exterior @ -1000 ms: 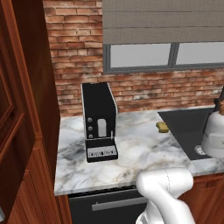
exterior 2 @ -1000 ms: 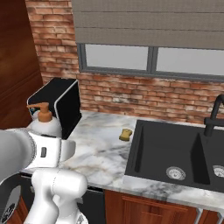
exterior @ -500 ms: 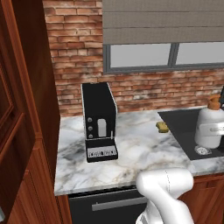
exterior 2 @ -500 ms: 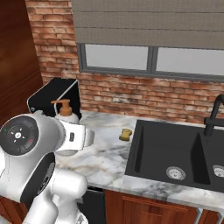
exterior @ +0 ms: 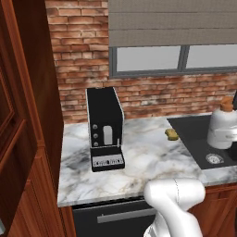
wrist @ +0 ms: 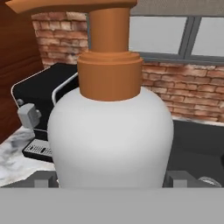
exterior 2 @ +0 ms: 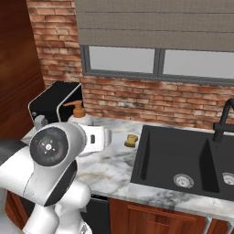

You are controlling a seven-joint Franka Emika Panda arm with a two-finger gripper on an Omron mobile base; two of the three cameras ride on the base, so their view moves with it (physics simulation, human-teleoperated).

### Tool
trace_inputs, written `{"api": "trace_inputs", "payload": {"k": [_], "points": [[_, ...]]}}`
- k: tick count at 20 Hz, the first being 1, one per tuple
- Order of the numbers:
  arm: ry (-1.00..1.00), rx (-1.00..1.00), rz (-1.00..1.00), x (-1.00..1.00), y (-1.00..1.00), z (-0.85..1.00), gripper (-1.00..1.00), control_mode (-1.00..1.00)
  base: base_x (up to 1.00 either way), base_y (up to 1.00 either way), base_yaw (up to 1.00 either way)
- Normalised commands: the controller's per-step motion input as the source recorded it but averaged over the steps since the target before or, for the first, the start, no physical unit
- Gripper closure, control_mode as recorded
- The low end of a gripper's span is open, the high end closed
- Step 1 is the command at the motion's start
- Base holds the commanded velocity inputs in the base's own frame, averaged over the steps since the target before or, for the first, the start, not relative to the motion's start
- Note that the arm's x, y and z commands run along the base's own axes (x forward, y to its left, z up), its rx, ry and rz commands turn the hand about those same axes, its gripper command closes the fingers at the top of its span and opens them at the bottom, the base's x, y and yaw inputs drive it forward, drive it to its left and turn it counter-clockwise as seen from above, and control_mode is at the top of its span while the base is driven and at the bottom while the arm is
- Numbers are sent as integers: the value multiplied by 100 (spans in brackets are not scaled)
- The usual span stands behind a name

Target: Locate and retrieve the soap dispenser and sponge from the cabinet. Place them next to the sink.

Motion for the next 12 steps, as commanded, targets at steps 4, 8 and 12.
{"api": "trace_inputs", "payload": {"k": [4, 8, 12], "points": [[-3, 2, 20, 56, -11, -73, 100, -100, 0, 0, 0], [0, 0, 31, 60, -2, -62, 100, -100, 0, 0, 0], [-5, 0, 27, 53, -17, -52, 100, -100, 0, 0, 0]]}}
